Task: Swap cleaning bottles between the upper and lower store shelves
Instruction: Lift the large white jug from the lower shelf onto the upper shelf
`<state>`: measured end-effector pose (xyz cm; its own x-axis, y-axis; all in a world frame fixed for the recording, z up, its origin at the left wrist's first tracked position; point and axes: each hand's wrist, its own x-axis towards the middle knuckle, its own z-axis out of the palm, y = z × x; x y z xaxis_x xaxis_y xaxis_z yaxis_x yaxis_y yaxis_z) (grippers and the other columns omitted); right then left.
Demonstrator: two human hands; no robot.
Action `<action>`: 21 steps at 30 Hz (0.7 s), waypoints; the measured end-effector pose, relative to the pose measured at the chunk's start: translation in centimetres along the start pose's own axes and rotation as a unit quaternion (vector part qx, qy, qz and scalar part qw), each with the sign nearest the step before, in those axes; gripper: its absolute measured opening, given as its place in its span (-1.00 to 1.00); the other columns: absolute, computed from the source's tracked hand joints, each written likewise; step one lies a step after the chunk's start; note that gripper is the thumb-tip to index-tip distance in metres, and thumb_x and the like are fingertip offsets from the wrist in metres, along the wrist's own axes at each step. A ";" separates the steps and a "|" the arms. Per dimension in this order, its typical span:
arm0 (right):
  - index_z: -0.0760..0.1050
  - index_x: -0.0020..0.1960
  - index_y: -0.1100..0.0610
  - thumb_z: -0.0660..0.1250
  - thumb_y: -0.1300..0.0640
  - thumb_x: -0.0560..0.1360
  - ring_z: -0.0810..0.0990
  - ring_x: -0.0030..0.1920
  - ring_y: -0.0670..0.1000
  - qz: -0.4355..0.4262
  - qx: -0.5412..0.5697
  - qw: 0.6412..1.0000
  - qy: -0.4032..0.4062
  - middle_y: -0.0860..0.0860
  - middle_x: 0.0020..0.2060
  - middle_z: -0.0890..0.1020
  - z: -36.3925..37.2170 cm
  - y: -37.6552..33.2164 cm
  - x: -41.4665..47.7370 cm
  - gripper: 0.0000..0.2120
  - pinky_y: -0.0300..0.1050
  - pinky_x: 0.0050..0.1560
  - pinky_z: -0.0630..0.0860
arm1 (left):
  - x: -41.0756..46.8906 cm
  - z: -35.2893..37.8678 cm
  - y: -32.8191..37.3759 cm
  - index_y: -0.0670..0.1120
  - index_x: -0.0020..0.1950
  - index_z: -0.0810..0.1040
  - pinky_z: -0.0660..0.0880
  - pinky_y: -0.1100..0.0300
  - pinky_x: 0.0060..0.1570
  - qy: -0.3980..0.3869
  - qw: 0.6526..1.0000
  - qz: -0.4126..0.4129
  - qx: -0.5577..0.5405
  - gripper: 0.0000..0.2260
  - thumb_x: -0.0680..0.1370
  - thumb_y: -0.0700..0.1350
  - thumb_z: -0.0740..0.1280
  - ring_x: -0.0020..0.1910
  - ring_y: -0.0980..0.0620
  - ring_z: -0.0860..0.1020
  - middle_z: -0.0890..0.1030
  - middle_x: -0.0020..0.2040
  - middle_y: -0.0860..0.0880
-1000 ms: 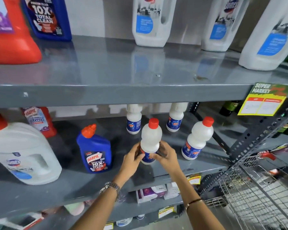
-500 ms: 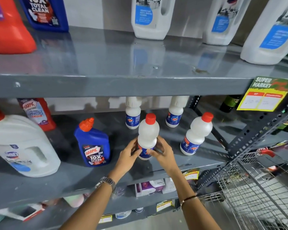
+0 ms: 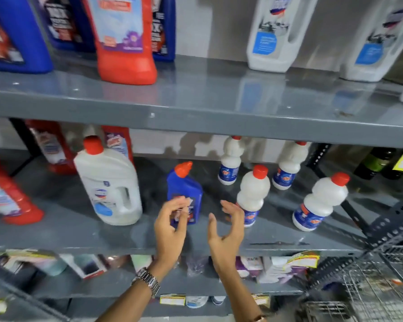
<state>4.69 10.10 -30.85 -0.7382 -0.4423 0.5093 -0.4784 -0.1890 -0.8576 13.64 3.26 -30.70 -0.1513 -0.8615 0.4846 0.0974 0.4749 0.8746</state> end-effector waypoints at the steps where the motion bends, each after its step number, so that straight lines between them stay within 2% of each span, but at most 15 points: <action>1: 0.47 0.11 0.08 0.33 0.15 0.41 0.55 0.09 0.04 -0.021 0.009 0.999 -0.033 0.04 0.04 0.56 1.7 -1.1 -0.5 -0.73 0.06 0.11 0.52 | 0.4 -2.0 0.1 -0.09 -0.02 0.52 0.46 0.36 0.05 0.051 0.998 0.019 0.007 -0.91 0.50 -0.20 0.28 0.05 0.20 0.55 0.60 0.00 0.18; 4: 0.45 0.12 0.02 0.32 0.14 0.42 0.56 0.07 0.03 -0.070 0.023 0.991 -0.110 -0.04 0.02 0.54 5.8 -3.4 -0.9 -0.72 -0.06 0.09 0.52 | 2.2 -6.3 0.1 0.06 -0.04 0.46 0.46 0.26 0.04 0.182 0.981 0.065 0.023 -0.79 0.49 -0.26 0.29 0.02 0.20 0.52 0.54 0.01 0.21; 6: 0.43 0.17 0.00 0.33 0.12 0.43 0.55 0.07 0.01 -0.082 0.022 0.982 -0.170 -0.09 0.04 0.51 8.6 -4.6 -1.1 -0.68 -0.10 0.11 0.50 | 3.6 -9.5 -0.5 0.15 0.03 0.41 0.46 0.12 0.07 0.234 0.970 0.063 0.019 -0.73 0.49 -0.22 0.31 0.04 0.09 0.50 0.49 0.07 0.18; 9: 0.37 0.30 0.07 0.38 0.05 0.40 0.49 0.17 0.03 -0.061 -0.003 0.964 -0.260 0.04 0.16 0.51 12.6 -5.5 -1.1 -0.51 0.01 0.18 0.48 | 5.8 -14.0 -1.8 0.05 0.21 0.36 0.41 0.06 0.19 0.255 0.965 0.025 0.052 -0.67 0.47 -0.06 0.33 0.15 0.00 0.45 0.41 0.17 0.15; 12: 0.27 0.39 0.08 0.44 -0.03 0.34 0.44 0.31 0.10 -0.007 -0.011 0.959 -0.284 0.11 0.31 0.45 15.3 -6.1 -0.3 -0.31 0.16 0.30 0.42 | 7.5 -16.8 -2.9 0.02 0.33 0.28 0.33 0.07 0.31 0.193 0.977 -0.031 0.088 -0.50 0.43 0.02 0.35 0.28 0.03 0.37 0.37 0.30 0.08; 15: 0.32 0.34 0.10 0.41 -0.10 0.29 0.49 0.28 0.08 0.016 0.034 0.960 -0.277 0.12 0.28 0.50 16.9 -6.5 0.4 -0.31 0.17 0.29 0.44 | 8.9 -18.4 -4.0 0.03 0.42 0.22 0.26 0.10 0.37 0.075 0.987 -0.111 0.087 -0.30 0.34 0.17 0.37 0.40 0.06 0.29 0.31 0.44 0.01; 16: 0.35 0.31 0.09 0.41 -0.09 0.28 0.52 0.24 0.06 0.026 0.058 0.959 -0.276 0.12 0.25 0.53 17.1 -6.6 0.5 -0.35 0.12 0.27 0.47 | 9.2 -18.6 -4.1 0.03 0.43 0.22 0.28 0.12 0.36 0.042 0.988 -0.129 0.071 -0.26 0.32 0.18 0.40 0.40 0.09 0.30 0.31 0.45 0.02; 18: 0.38 0.27 0.10 0.43 -0.02 0.29 0.57 0.13 -0.02 0.040 0.088 0.958 -0.269 0.12 0.19 0.57 17.3 -6.7 0.6 -0.41 -0.09 0.20 0.53 | 9.6 -18.7 -4.0 0.03 0.40 0.27 0.41 0.22 0.25 0.000 0.988 -0.153 0.034 -0.29 0.33 0.07 0.48 0.32 0.10 0.43 0.44 0.36 0.03; 20: 0.38 0.26 0.11 0.43 0.07 0.31 0.56 0.09 -0.09 0.043 0.097 0.958 -0.267 0.09 0.15 0.57 17.7 -6.7 0.5 -0.45 -0.35 0.10 0.52 | 9.8 -18.8 -3.6 0.01 0.36 0.34 0.47 0.43 0.05 -0.004 0.985 -0.169 0.029 -0.40 0.38 -0.10 0.48 0.17 0.10 0.52 0.52 0.24 0.04; 21: 0.38 0.27 0.11 0.43 0.09 0.32 0.56 0.09 -0.06 0.043 0.094 0.958 -0.266 0.06 0.13 0.57 17.7 -6.6 0.6 -0.46 -0.41 0.07 0.50 | 10.0 -18.6 -3.5 -0.01 0.36 0.35 0.46 0.49 -0.03 0.003 0.985 -0.169 0.033 -0.43 0.39 -0.14 0.47 0.15 0.09 0.51 0.52 0.23 0.02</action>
<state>15.81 -4.44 -26.12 -0.3996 -0.8385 0.3705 -0.2965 -0.2642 -0.9178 30.10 -10.32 -29.11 -0.1592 -0.9734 0.1647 -0.0225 0.1704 0.9851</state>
